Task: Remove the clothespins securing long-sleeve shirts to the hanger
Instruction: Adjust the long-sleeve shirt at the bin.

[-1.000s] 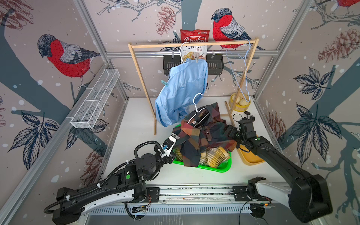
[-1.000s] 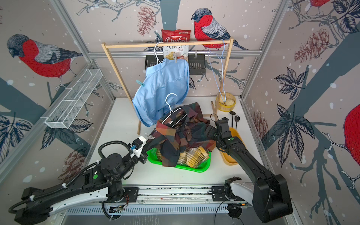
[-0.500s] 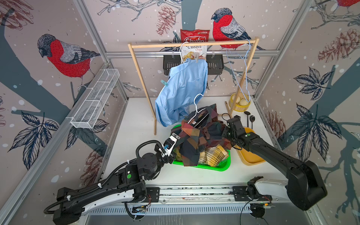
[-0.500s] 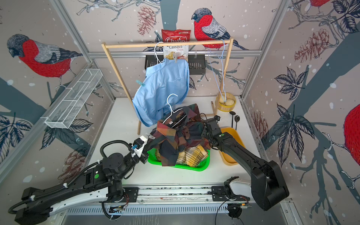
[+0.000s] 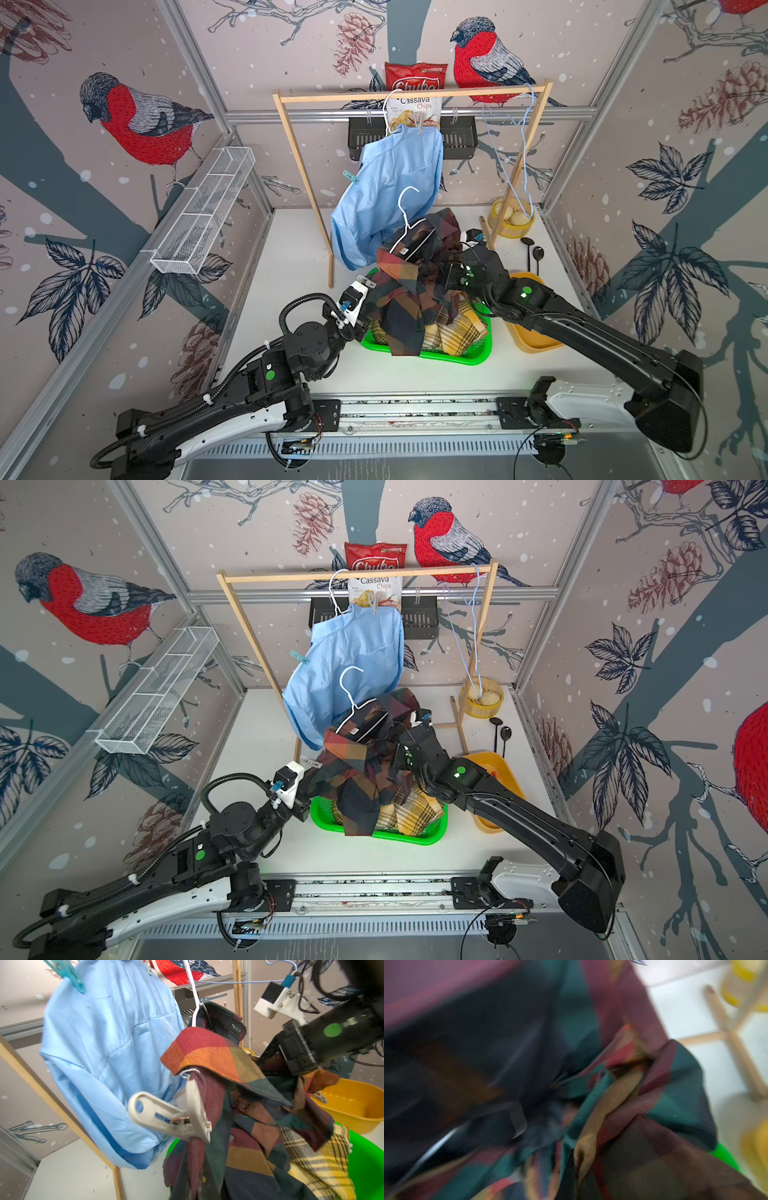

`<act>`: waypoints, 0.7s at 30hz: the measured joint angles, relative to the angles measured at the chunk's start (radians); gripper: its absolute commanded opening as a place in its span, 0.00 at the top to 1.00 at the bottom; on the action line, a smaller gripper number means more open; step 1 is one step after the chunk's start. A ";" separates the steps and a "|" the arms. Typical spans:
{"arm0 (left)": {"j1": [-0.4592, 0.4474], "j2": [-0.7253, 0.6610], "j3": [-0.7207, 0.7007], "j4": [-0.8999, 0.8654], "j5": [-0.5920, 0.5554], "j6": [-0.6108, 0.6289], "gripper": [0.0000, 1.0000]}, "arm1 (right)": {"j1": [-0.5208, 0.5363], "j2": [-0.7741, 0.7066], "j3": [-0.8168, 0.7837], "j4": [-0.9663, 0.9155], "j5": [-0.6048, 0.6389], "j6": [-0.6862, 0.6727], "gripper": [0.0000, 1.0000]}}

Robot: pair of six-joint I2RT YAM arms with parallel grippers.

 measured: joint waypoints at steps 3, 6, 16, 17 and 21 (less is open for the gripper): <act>0.010 -0.021 0.021 0.008 -0.020 0.007 1.00 | 0.115 0.017 0.048 0.000 0.041 0.022 1.00; 0.011 -0.044 0.039 0.011 -0.035 0.025 1.00 | 0.179 0.023 0.037 0.012 0.055 0.050 1.00; 0.011 -0.062 0.034 0.011 0.086 0.050 1.00 | 0.078 -0.031 -0.268 0.133 0.023 0.183 0.93; 0.011 -0.049 0.034 0.011 0.108 0.050 1.00 | 0.034 -0.042 -0.316 0.157 0.006 0.193 0.84; 0.011 0.018 0.033 0.011 0.188 0.048 1.00 | -0.100 -0.057 -0.476 0.241 -0.052 0.227 0.42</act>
